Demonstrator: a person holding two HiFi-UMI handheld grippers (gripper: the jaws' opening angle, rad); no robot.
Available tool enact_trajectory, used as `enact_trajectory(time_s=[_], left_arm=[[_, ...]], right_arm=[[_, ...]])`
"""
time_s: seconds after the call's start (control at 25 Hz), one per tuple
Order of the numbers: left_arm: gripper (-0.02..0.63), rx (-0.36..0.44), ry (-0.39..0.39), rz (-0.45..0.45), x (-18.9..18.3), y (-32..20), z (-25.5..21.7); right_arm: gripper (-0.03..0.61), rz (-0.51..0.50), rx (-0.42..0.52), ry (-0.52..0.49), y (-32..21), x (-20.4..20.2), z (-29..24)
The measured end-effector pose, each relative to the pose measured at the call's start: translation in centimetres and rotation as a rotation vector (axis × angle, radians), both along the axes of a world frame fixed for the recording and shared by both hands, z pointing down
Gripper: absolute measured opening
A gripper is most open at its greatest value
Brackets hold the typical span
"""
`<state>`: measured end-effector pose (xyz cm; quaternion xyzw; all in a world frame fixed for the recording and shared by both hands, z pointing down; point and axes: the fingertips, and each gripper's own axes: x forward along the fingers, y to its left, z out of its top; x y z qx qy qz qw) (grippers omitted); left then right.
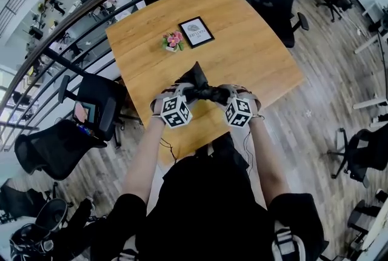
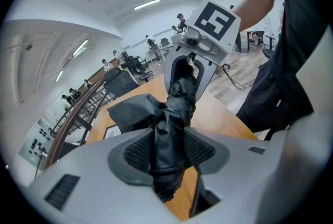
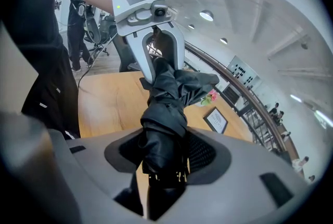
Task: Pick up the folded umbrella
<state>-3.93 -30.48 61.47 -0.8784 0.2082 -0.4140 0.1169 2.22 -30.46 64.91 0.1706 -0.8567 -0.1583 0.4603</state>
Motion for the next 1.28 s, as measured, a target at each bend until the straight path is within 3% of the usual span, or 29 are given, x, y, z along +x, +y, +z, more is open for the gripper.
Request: enact_trajectory(time_s=[0.64,1.28], left_arm=[[0.201,0.076,-0.004,0.005,-0.7,-0.5,-3.7],[0.199,0.07,-0.005,0.008,-0.9,-0.8,-3.1]], right_arm=[[0.227,-0.003,0.08,0.0,-0.8,-0.7,-3.7],[0.227,-0.001,0.082,0.025,-1.1,-0.8,-3.3]])
